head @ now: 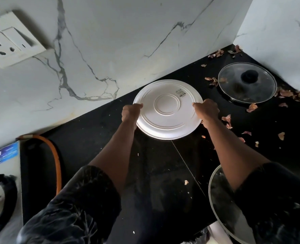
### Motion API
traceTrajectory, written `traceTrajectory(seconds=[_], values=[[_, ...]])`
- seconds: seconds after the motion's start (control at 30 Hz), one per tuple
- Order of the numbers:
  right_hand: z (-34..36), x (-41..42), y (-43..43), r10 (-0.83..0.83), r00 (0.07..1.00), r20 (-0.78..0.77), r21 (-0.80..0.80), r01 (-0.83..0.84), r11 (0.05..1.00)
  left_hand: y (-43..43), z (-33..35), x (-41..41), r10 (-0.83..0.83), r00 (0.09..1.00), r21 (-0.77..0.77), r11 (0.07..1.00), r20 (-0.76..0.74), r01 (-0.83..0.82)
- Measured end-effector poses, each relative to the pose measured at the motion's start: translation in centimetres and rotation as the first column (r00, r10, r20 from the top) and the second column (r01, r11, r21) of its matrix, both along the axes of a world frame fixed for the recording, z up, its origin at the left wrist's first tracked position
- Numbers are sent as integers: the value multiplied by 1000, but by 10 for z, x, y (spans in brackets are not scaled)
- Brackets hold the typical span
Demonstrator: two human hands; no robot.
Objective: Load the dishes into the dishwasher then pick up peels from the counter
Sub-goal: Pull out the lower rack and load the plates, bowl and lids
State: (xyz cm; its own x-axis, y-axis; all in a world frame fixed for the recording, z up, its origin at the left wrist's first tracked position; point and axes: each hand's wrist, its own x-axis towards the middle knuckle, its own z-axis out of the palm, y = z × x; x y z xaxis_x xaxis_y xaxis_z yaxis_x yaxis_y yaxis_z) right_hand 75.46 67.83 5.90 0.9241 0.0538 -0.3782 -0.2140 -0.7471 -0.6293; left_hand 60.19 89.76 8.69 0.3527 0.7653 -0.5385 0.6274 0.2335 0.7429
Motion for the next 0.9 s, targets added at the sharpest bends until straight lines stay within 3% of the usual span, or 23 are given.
traceTrajectory(seconds=[0.2, 0.47, 0.67, 0.9], values=[[1, -1, -14, -18, 999, -41, 105, 22, 994, 10, -7, -16, -20, 999, -99, 995, 26, 22], [33, -64, -65, -74, 997, 36, 194, 65, 979, -31, -1, -30, -21, 987, -36, 999, 158, 27], [46, -143, -134, -198, 978, 66, 122, 189, 974, -75, -3, -36, -205, 967, 20, 979, 154, 205], [54, -223, -210, -383, 911, 151, 23, 384, 923, -149, -10, -36, -442, 878, 43, 896, 184, 442]])
